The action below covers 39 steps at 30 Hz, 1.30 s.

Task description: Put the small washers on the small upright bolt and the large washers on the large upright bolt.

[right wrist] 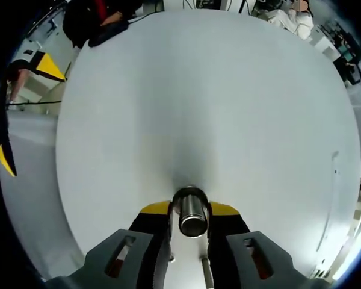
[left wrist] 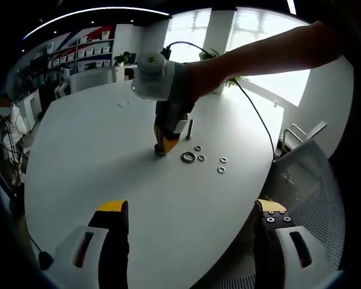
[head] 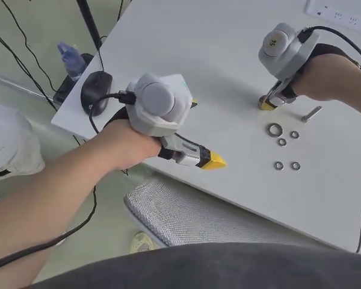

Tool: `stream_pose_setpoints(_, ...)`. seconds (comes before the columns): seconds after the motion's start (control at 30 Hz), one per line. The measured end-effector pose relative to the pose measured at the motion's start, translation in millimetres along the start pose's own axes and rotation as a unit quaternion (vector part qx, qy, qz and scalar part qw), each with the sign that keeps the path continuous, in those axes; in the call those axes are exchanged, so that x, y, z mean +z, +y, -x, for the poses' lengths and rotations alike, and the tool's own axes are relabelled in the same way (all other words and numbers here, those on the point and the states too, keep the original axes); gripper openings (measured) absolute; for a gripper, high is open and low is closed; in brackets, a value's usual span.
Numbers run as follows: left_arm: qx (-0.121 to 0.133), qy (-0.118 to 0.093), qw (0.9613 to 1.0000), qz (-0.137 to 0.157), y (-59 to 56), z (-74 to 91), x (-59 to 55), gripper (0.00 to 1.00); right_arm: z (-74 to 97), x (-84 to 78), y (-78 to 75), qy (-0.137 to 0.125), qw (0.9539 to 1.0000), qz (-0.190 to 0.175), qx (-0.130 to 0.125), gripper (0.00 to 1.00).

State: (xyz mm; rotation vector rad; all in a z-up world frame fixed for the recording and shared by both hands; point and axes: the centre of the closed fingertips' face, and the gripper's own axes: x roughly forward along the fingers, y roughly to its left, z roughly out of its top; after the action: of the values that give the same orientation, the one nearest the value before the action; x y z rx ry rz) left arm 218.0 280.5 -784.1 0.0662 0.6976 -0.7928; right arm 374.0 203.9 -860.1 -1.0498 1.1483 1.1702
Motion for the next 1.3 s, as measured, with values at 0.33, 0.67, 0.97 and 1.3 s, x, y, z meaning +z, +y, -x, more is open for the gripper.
stream_pose_setpoints(0.33,-0.004,0.002,1.0,-0.003,2.1,-2.7,1.7,0.84,1.0,-0.8,0.3,0.007,1.0,-0.003,0.005,0.22)
stream_pose_setpoints(0.67,-0.005,0.006,1.0,-0.003,0.2,-3.1,1.5,0.82,-2.7,-2.4,-0.8,0.004,0.9999,0.011,0.009,0.24)
stream_pose_setpoints(0.97,-0.004,0.004,1.0,-0.001,-1.4,-2.4,1.8,0.83,-3.3,-2.8,3.8,-0.004,0.9995,0.027,0.013,0.38)
stream_pose_setpoints(1.3,-0.002,0.005,1.0,-0.004,-1.3,0.2,2.0,0.83,3.7,1.6,2.0,-0.013,0.9994,0.029,0.016,0.43)
